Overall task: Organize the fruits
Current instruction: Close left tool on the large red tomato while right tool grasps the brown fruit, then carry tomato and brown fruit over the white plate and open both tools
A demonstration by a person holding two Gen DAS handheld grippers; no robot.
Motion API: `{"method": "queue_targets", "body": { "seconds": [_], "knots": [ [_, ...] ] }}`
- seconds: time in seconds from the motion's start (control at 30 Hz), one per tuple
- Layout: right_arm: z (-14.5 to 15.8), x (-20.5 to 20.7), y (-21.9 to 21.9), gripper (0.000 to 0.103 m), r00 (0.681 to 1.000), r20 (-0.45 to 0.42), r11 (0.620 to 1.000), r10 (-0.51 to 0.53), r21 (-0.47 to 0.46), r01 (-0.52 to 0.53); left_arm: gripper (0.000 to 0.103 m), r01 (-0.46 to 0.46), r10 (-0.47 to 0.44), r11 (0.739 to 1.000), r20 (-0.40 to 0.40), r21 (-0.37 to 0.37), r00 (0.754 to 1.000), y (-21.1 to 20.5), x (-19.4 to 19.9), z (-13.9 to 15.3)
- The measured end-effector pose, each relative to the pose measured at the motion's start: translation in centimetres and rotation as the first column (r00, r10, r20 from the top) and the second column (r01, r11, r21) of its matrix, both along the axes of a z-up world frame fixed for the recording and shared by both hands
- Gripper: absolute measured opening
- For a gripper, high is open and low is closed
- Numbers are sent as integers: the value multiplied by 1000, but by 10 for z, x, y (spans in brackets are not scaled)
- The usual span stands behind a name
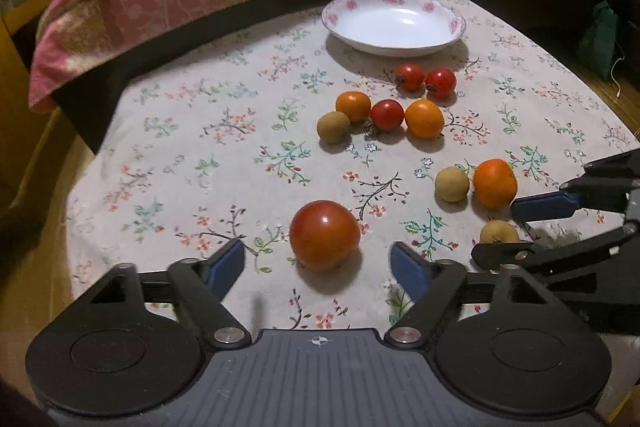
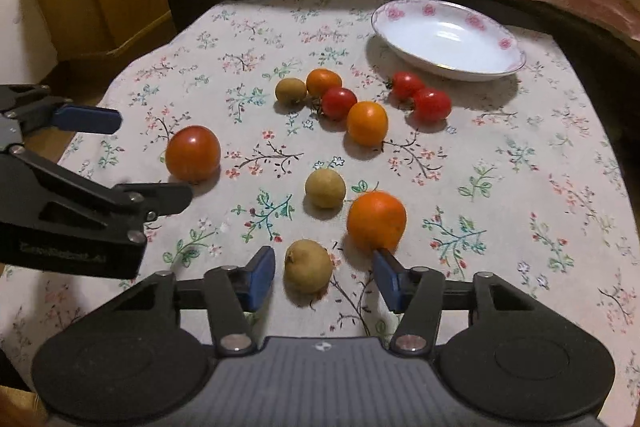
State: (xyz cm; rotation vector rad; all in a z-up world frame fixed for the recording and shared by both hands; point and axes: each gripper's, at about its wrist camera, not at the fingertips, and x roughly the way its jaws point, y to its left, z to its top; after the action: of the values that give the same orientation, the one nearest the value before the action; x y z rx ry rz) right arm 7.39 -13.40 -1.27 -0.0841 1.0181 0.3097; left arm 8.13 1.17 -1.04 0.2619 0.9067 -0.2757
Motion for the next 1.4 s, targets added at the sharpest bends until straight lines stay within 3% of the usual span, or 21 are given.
{"method": "queue_targets", "body": {
  "seconds": [0.2, 0.33, 0.5, 0.8, 1.07, 1.4],
  "knots": [
    [-3, 1, 2, 42, 1000, 3, 1000, 4, 1, -4, 66, -5, 5, 1000, -22, -12, 1000, -3, 16, -10],
    [-2, 0, -1, 28, 1000, -4, 999, 9, 32, -9, 58, -3, 1, 1000, -47, -24, 999, -3, 21, -19],
    [-1, 1, -6, 27, 1000, -9, 998, 11, 56, -11, 51, -4, 0, 997, -54, -74, 999, 5, 28, -18],
    [0, -2, -17, 27, 1000, -4, 997, 10, 77, -10, 51, 10, -14, 997, -65, -71, 998, 0, 26, -16],
    [22, -10, -29, 27, 998, 45, 995, -35, 92, 31, 50, 18, -23, 991, -41, -131, 999, -10, 22, -1],
    [57, 33, -45, 27, 983, 149, 993, -111, 59, 103, 50, 71, -64, 978, 45, -197, 997, -44, 66, 26]
  ]
}}
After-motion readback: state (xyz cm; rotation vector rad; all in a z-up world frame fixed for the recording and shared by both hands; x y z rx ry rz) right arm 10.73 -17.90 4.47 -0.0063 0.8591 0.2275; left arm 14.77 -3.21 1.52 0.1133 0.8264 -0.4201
